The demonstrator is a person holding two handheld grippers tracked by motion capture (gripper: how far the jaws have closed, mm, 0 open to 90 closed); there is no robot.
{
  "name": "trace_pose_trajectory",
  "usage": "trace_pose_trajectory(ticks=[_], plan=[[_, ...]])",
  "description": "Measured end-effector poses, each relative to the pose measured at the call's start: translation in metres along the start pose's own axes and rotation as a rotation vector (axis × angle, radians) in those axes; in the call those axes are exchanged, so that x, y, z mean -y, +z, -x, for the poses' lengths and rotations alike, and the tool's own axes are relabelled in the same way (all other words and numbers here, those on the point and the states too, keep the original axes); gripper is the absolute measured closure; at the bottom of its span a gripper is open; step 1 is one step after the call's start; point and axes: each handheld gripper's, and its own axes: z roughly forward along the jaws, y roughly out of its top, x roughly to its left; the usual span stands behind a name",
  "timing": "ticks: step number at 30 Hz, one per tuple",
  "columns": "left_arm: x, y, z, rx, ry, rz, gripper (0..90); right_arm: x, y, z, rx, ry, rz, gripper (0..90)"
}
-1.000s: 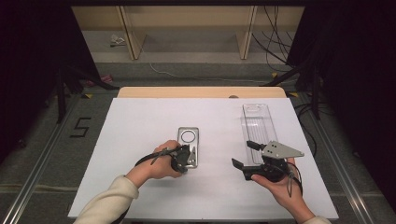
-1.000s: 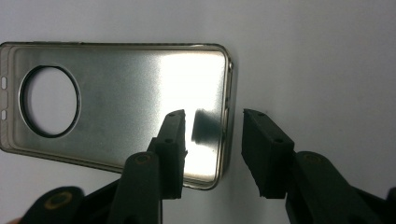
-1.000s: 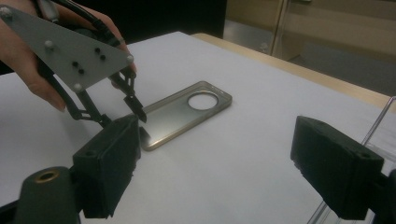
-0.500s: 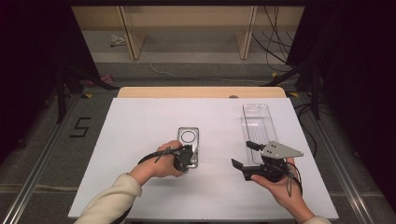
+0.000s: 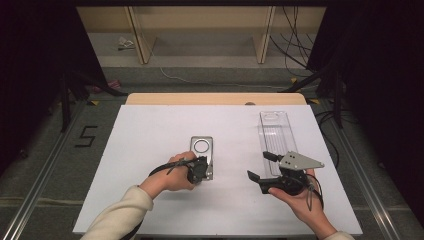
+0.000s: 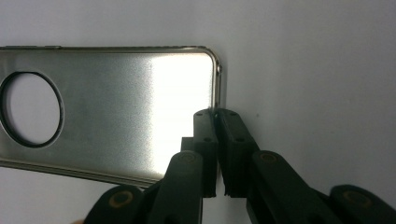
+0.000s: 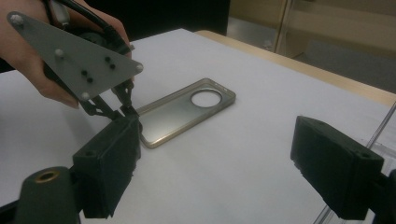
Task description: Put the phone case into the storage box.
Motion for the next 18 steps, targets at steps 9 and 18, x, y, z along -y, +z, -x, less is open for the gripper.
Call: trace_pose_trajectory(ticks=[9, 18], plan=[[0.0011, 0.0, 0.0027, -0.019, 0.013, 0.01, 86.6, 0.0, 0.0001, 0.0, -0.002, 0.0, 0.0, 16.9], [0.0022, -0.0001, 0.0066, -0.035, 0.013, 0.018, 87.6, 0.0001, 0.0, 0.0004, 0.0, 0.004, 0.004, 16.9]])
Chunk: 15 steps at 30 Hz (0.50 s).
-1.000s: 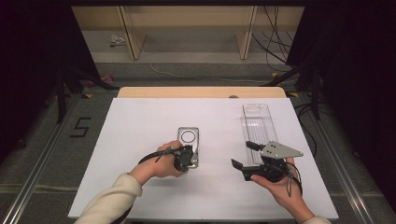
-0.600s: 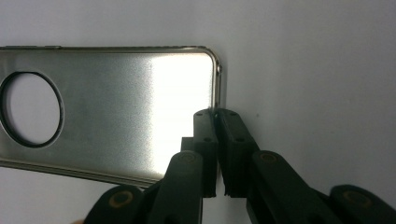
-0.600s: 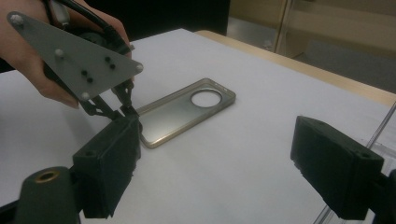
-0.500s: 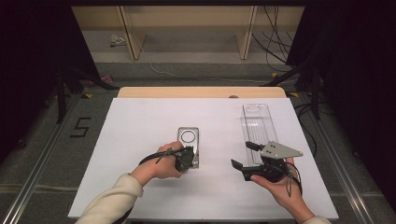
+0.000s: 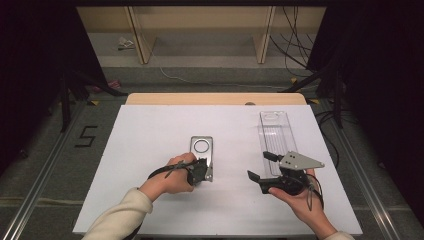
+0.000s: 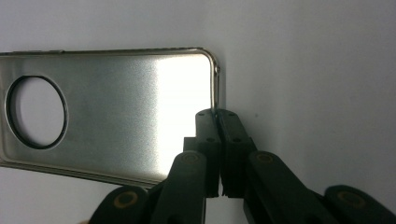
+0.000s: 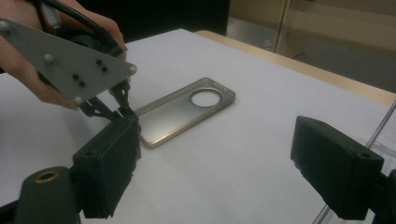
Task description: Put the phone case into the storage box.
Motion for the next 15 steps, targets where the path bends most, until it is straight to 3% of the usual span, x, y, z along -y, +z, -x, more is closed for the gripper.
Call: trace_pose_trajectory(ticks=[3, 5, 8, 11, 15], plan=[[0.001, 0.0, 0.003, -0.008, -0.004, 0.005, 88.3, 0.0, 0.0, 0.0, 0.001, 0.001, 0.0, 16.9], [0.002, -0.001, 0.004, -0.025, 0.023, 0.003, 88.4, 0.0, 0.0, 0.0, 0.002, 0.002, -0.001, 16.9], [0.005, -0.001, 0.006, -0.042, 0.032, 0.014, 88.5, 0.0, 0.0, 0.0, 0.002, 0.003, -0.003, 16.9], [0.008, -0.002, 0.01, -0.049, 0.017, 0.026, 88.6, 0.0, 0.0, 0.0, 0.003, 0.004, -0.007, 16.9], [0.008, -0.007, 0.012, -0.068, 0.033, 0.036, 88.6, 0.0, 0.001, 0.0, 0.006, 0.006, -0.01, 16.9]])
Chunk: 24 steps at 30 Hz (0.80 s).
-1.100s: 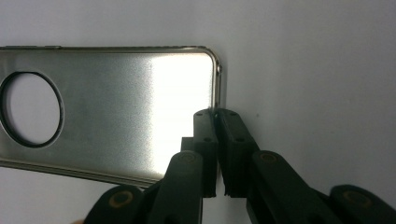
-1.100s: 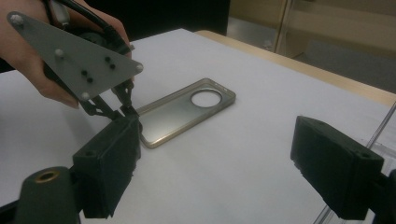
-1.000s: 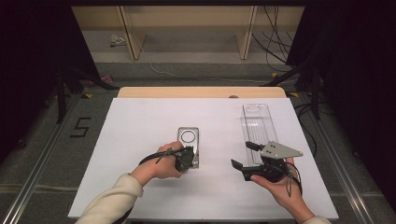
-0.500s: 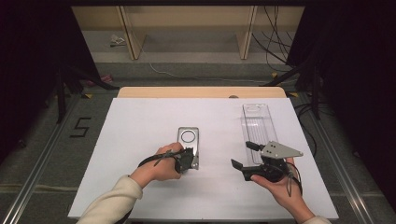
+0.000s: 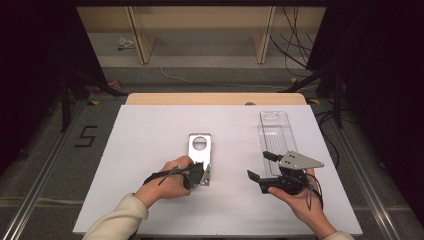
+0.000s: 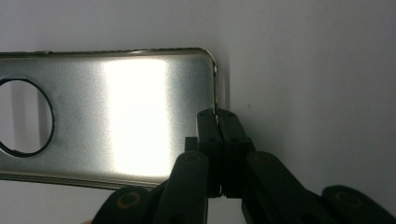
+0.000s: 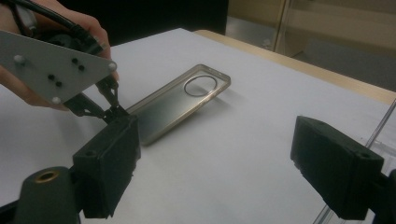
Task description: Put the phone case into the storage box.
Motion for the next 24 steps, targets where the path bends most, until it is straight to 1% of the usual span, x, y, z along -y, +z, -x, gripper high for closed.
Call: trace_pose_trajectory(ticks=[2, 3, 5, 6, 7, 8, 11, 12, 13, 15, 16, 17, 18, 20, 22, 23, 24], plan=[[0.0, -0.003, 0.001, 0.0, -0.009, 0.005, 88.7, 0.0, 0.002, 0.0, -0.003, 0.001, 0.003, 16.9], [0.0, -0.004, 0.001, -0.004, -0.003, 0.005, 88.7, 0.0, 0.002, 0.0, -0.003, 0.001, 0.003, 16.9], [-0.001, -0.007, 0.003, -0.008, -0.006, 0.012, 88.6, 0.0, 0.004, -0.001, -0.001, 0.002, -0.004, 16.9], [-0.002, -0.009, 0.003, -0.012, 0.0, 0.014, 88.7, -0.001, 0.006, -0.001, -0.001, 0.001, -0.007, 17.0], [-0.003, -0.011, 0.004, -0.014, -0.004, 0.018, 88.7, -0.001, 0.006, -0.001, -0.001, 0.001, -0.007, 17.0], [-0.004, -0.013, 0.004, -0.023, 0.0, 0.025, 88.7, -0.001, 0.007, -0.001, -0.001, 0.003, -0.005, 17.0], [-0.009, -0.021, 0.004, -0.034, 0.005, 0.041, 88.7, -0.003, 0.015, -0.002, 0.001, 0.011, -0.011, 17.2], [-0.009, -0.021, 0.004, -0.034, 0.005, 0.041, 88.7, -0.003, 0.015, -0.002, 0.001, 0.011, -0.011, 17.2], [-0.01, -0.023, 0.004, -0.034, 0.006, 0.043, 88.7, -0.004, 0.02, -0.002, 0.003, 0.015, -0.014, 17.4], [-0.011, -0.026, 0.005, -0.04, 0.004, 0.053, 88.7, -0.005, 0.022, -0.003, 0.0, 0.018, -0.013, 17.7], [-0.012, -0.028, 0.005, -0.04, 0.006, 0.056, 88.7, -0.007, 0.027, -0.003, 0.004, 0.025, -0.019, 18.3], [-0.013, -0.029, 0.005, -0.045, 0.01, 0.06, 88.7, -0.007, 0.027, -0.003, 0.004, 0.025, -0.019, 18.3], [-0.014, -0.031, 0.005, -0.044, 0.01, 0.063, 88.8, -0.01, 0.032, -0.002, 0.002, 0.039, -0.019, 18.9], [-0.016, -0.035, 0.006, -0.05, 0.012, 0.071, 88.8, -0.012, 0.037, -0.001, 0.002, 0.05, -0.018, 19.0], [-0.017, -0.036, 0.007, -0.052, 0.013, 0.073, 88.8, -0.015, 0.044, 0.001, 0.001, 0.071, -0.025, 19.3], [-0.018, -0.037, 0.007, -0.058, 0.018, 0.076, 88.8, -0.015, 0.044, 0.001, 0.001, 0.071, -0.025, 19.3], [-0.019, -0.038, 0.007, -0.057, 0.018, 0.076, 88.8, -0.016, 0.049, 0.002, 0.005, 0.076, -0.033, 19.4]])
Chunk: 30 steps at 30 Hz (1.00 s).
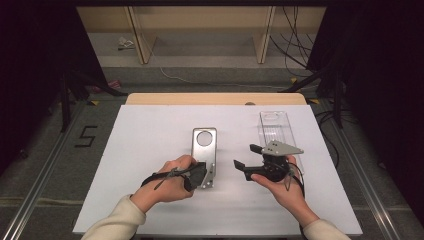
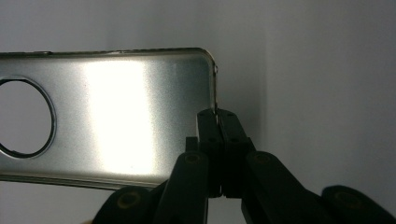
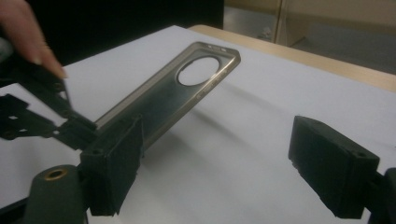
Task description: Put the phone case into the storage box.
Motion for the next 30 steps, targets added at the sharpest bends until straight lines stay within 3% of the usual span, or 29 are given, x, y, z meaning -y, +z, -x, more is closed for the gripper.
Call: trace_pose_trajectory(ticks=[7, 8, 11, 15, 18, 21, 30], plan=[[-0.007, -0.003, 0.005, -0.003, 0.015, 0.016, 88.8, -0.014, 0.036, 0.007, -0.004, 0.074, -0.045, 21.2], [-0.008, -0.004, 0.005, 0.002, 0.038, 0.0, 88.8, -0.016, 0.04, 0.008, -0.006, 0.083, -0.049, 21.7], [-0.012, -0.006, 0.006, 0.0, 0.051, 0.005, 88.8, -0.019, 0.048, 0.011, -0.016, 0.112, -0.056, 23.7], [-0.016, -0.008, 0.008, -0.001, 0.062, 0.011, 88.8, -0.023, 0.066, 0.018, -0.024, 0.177, -0.094, 26.6], [-0.017, -0.009, 0.009, -0.004, 0.067, 0.01, 88.8, -0.024, 0.07, 0.02, -0.032, 0.193, -0.106, 27.8], [-0.018, -0.008, 0.01, -0.004, 0.077, 0.007, 88.8, -0.027, 0.074, 0.022, -0.033, 0.201, -0.126, 37.2], [-0.021, -0.007, 0.013, 0.002, 0.1, 0.002, 88.8, -0.029, 0.076, 0.027, -0.04, 0.24, -0.162, 51.4]])
